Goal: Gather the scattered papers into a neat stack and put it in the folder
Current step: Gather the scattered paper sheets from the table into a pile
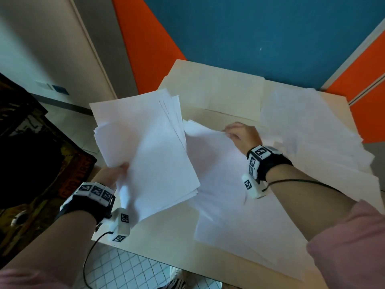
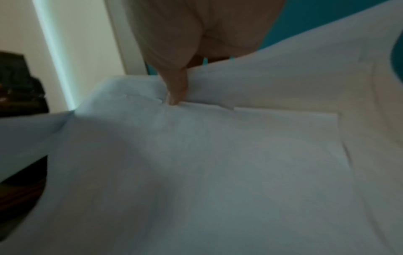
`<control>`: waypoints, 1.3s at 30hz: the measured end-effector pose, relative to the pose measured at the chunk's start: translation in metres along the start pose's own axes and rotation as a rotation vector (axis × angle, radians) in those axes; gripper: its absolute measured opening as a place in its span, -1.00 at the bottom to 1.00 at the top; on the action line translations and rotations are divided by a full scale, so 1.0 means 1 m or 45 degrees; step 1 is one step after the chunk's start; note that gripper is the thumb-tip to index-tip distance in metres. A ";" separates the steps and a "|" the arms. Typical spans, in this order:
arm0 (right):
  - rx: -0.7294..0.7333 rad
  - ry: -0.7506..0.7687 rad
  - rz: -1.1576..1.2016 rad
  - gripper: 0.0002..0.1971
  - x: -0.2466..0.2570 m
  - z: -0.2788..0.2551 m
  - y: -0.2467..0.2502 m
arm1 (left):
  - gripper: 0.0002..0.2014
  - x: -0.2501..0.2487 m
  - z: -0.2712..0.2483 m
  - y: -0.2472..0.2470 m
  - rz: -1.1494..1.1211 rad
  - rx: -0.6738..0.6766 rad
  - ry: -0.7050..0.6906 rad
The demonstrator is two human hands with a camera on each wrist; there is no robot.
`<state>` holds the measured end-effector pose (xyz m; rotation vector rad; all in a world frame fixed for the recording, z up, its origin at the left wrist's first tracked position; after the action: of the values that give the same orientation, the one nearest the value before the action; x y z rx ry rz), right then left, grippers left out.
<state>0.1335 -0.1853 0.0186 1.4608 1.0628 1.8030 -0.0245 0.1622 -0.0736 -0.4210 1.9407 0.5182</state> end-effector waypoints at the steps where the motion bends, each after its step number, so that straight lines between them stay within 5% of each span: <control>1: -0.083 -0.008 -0.004 -0.79 -0.001 0.003 0.010 | -0.45 -0.002 0.000 -0.001 0.010 0.000 -0.004; 8: -0.490 -0.204 -0.049 -0.66 -0.012 0.016 0.093 | -0.50 -0.016 -0.009 -0.026 0.106 -0.084 -0.023; 16: -0.674 -0.548 0.335 -0.87 -0.047 0.009 0.151 | -0.49 -0.039 -0.017 -0.071 0.217 -0.015 -0.039; 20: -0.461 -0.653 0.581 -0.78 -0.056 -0.002 0.129 | -0.66 -0.053 -0.025 -0.094 0.080 0.193 -0.101; 25: 0.025 -0.864 0.599 -0.76 -0.064 -0.023 0.083 | -0.40 -0.071 -0.045 -0.115 -0.216 0.567 -0.099; 30: 0.490 -1.110 1.021 -0.61 -0.072 -0.050 0.047 | -0.17 -0.076 -0.059 -0.126 -0.263 0.788 -0.035; 34: 0.560 -1.127 1.166 -0.43 -0.067 -0.065 0.027 | -0.30 -0.082 -0.075 -0.138 -0.161 0.721 -0.035; 37: 0.617 -1.038 1.251 -0.33 -0.061 -0.069 0.023 | -0.23 -0.075 -0.076 -0.137 -0.247 0.654 0.143; 39: 0.717 -0.992 1.346 -0.20 -0.058 -0.070 0.021 | -0.38 -0.078 -0.084 -0.136 -0.301 0.731 0.175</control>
<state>0.0799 -0.2599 0.0009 3.1175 0.3587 1.1916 0.0121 0.0071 0.0053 -0.3102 2.0306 -0.2289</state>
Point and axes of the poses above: each hand's wrist, its own z-axis towards the middle knuckle, its own y-axis out of the back of the hand, x = y × z, the point moved 2 cm from there along z, towards the middle knuckle, and after that the axes turned 15 degrees about -y, right-handed, at the moved point
